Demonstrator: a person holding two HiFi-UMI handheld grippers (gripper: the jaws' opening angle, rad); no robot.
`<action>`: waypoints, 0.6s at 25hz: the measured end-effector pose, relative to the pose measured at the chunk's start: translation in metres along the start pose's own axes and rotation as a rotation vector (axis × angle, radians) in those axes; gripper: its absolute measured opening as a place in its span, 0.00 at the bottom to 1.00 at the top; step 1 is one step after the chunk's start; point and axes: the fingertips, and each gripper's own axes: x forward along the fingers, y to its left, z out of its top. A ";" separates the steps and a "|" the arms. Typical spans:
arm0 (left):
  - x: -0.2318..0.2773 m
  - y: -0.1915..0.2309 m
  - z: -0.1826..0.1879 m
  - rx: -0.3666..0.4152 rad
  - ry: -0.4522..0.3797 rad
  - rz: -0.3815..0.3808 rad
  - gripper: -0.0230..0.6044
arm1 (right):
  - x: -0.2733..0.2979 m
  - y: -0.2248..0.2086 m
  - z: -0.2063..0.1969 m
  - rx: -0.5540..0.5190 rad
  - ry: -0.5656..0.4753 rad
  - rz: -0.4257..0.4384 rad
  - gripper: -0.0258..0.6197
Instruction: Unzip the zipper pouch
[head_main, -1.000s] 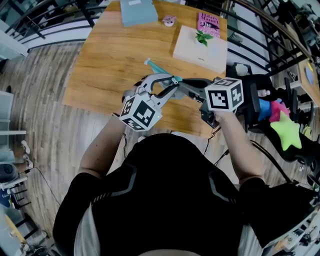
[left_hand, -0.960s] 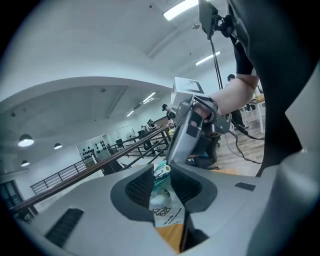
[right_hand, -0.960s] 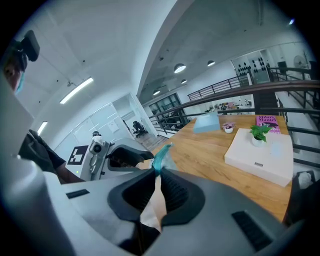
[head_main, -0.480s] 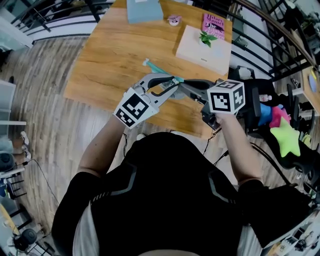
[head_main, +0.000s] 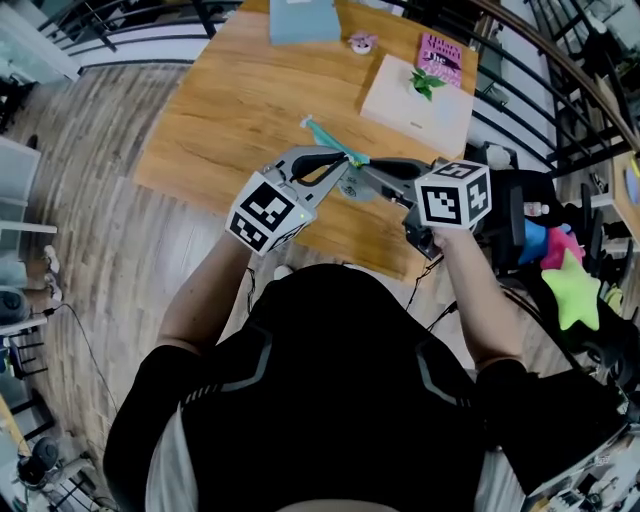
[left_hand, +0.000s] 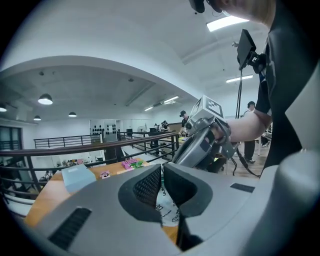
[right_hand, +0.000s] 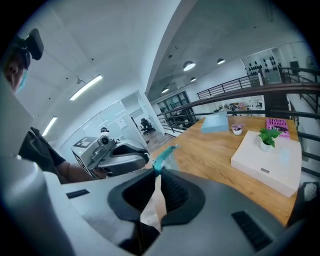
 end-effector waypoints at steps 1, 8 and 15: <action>0.001 -0.001 -0.001 -0.007 0.007 -0.003 0.10 | 0.000 0.000 -0.001 -0.007 0.003 0.002 0.11; 0.003 0.001 -0.006 -0.075 0.024 0.007 0.09 | 0.003 0.000 0.000 -0.049 0.013 0.018 0.11; -0.002 0.013 -0.008 -0.206 0.019 0.042 0.09 | 0.009 0.002 -0.002 -0.089 0.037 0.037 0.11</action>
